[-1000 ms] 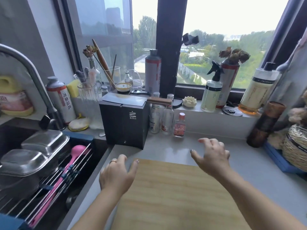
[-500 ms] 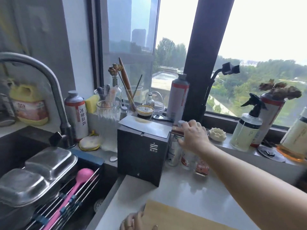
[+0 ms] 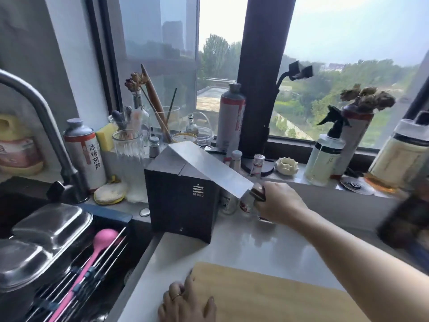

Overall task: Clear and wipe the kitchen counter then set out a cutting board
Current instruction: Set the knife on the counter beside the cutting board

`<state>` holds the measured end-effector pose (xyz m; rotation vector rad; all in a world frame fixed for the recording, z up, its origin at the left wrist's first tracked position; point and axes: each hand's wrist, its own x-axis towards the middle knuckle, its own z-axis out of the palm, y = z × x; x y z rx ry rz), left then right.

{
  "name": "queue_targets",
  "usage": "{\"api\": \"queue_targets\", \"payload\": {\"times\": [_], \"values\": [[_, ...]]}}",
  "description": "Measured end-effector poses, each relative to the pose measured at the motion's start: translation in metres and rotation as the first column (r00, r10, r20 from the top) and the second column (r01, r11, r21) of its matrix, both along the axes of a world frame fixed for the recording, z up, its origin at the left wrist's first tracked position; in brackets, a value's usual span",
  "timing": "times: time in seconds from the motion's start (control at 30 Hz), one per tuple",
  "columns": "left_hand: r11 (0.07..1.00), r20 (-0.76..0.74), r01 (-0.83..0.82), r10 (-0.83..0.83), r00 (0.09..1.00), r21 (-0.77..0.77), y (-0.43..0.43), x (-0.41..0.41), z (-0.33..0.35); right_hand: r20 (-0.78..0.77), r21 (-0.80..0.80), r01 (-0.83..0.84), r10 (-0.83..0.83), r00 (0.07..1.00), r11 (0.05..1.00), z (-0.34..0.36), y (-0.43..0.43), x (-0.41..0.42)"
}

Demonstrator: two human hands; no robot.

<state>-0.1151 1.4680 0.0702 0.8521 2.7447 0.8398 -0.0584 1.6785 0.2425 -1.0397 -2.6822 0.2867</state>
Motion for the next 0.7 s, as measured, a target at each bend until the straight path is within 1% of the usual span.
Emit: {"api": "queue_targets", "payload": {"times": [0.03,0.07,0.13,0.17,0.2,0.23,0.3,0.37,0.43,0.57,0.63,0.7], "values": [[0.994,-0.080,-0.100,0.104,0.991,0.054,0.003,0.008,0.002,-0.036,-0.028,0.033,-0.034,0.999,0.999,-0.005,-0.006,0.027],[0.994,-0.073,-0.096,0.100,0.992,0.048,-0.003,0.009,0.008,-0.069,-0.052,0.079,-0.083,0.994,0.995,-0.012,-0.013,0.057],[0.999,-0.030,-0.008,0.007,1.000,-0.042,-0.006,0.026,0.015,-0.116,-0.091,0.213,-0.223,0.968,0.973,-0.028,-0.027,0.124],[1.000,-0.076,0.011,-0.012,0.997,-0.004,-0.004,0.038,0.015,-0.116,-0.112,0.291,-0.304,0.946,0.950,-0.038,-0.035,0.159],[0.999,-0.105,0.019,-0.015,0.994,0.033,-0.005,0.045,0.012,-0.102,-0.141,0.366,-0.381,0.919,0.920,-0.048,-0.044,0.193],[0.998,-0.173,0.008,0.004,0.985,0.066,-0.006,0.050,0.003,-0.083,-0.186,0.432,-0.452,0.888,0.883,-0.058,-0.053,0.225],[0.994,-0.196,-0.010,0.031,0.980,0.108,-0.008,0.076,0.001,-0.069,-0.281,0.545,-0.583,0.809,0.790,-0.077,-0.071,0.281],[0.990,-0.162,0.039,-0.017,0.987,0.134,-0.004,0.105,0.001,-0.079,-0.339,0.643,-0.702,0.708,0.687,-0.095,-0.089,0.328],[0.984,-0.153,0.093,-0.069,0.986,0.150,-0.004,0.124,0.002,-0.078,-0.384,0.700,-0.777,0.625,0.602,-0.110,-0.103,0.364],[0.986,-0.150,0.142,-0.128,0.980,0.082,-0.005,0.149,0.007,-0.021,-0.462,0.760,-0.862,0.506,0.457,-0.129,-0.120,0.405],[0.982,-0.134,0.180,-0.172,0.976,0.050,-0.003,0.154,0.007,-0.001,-0.455,0.785,-0.881,0.472,0.421,-0.137,-0.125,0.414],[0.984,-0.087,0.177,-0.175,0.981,0.014,-0.001,0.157,0.008,0.007,-0.439,0.809,-0.898,0.440,0.392,-0.144,-0.129,0.417]]}}
